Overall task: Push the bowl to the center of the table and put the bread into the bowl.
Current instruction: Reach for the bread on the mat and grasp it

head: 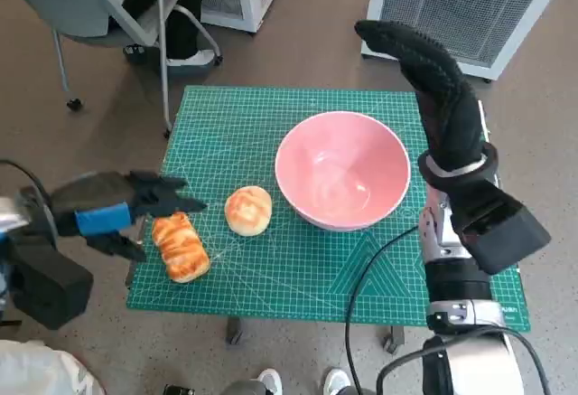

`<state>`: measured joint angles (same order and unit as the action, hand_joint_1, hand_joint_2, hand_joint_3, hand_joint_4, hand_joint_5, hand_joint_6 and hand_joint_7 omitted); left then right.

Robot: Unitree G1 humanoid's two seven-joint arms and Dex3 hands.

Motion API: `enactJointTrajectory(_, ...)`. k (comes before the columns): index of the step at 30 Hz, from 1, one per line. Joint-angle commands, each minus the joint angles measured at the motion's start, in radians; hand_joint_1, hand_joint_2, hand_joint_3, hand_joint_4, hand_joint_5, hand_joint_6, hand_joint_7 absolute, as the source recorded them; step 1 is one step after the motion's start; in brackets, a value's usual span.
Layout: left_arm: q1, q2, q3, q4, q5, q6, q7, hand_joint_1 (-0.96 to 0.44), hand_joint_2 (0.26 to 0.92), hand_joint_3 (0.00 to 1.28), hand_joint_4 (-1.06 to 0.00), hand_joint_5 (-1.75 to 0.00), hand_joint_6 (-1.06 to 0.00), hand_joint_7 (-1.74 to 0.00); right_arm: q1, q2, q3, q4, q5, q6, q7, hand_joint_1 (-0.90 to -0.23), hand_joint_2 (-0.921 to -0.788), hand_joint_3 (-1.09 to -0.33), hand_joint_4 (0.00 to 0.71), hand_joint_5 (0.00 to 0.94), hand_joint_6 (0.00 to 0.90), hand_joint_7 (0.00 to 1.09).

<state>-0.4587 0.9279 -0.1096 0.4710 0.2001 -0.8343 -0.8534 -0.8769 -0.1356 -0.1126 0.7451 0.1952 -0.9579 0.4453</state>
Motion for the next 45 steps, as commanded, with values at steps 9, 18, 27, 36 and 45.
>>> enactJointTrajectory(9,0.024,-0.022,-0.063,0.051,0.066,0.015,0.048,-0.17,0.747,0.01,-0.35,0.0,-0.41,-0.1,0.038,-0.012,-0.009,0.001,0.011,0.032,-0.002,-0.604,-0.921,-0.73,0.322,0.012,0.059,0.66)
enactJointTrajectory(18,0.027,-0.053,-0.109,0.08,0.116,0.027,0.08,-0.1,0.753,0.01,-0.34,0.0,-0.41,-0.08,0.048,-0.008,-0.01,-0.012,0.004,0.041,-0.014,-0.602,-0.921,-0.729,0.324,0.011,0.06,0.66)
enactJointTrajectory(27,0.016,-0.097,-0.16,0.148,0.219,0.027,0.19,0.02,0.814,0.03,-0.44,-0.04,-0.47,-0.1,0.061,-0.006,-0.004,-0.035,-0.002,0.046,-0.026,-0.599,-0.921,-0.728,0.324,0.01,0.061,0.66)
enactJointTrajectory(36,-0.01,-0.117,-0.201,0.225,0.305,0.009,0.318,0.06,0.916,0.17,-0.61,-0.57,-0.6,-0.59,0.068,-0.008,-0.006,-0.038,0.007,0.047,-0.021,-0.59,-0.921,-0.73,0.325,0.009,0.063,0.66)
enactJointTrajectory(45,-0.029,-0.107,-0.216,0.248,0.337,-0.011,0.406,0.0,0.92,0.2,-0.5,-1.4,-0.54,-1.18,0.071,-0.005,-0.007,-0.034,0.011,0.044,-0.019,-0.595,-0.921,-0.729,0.326,0.008,0.072,0.66)
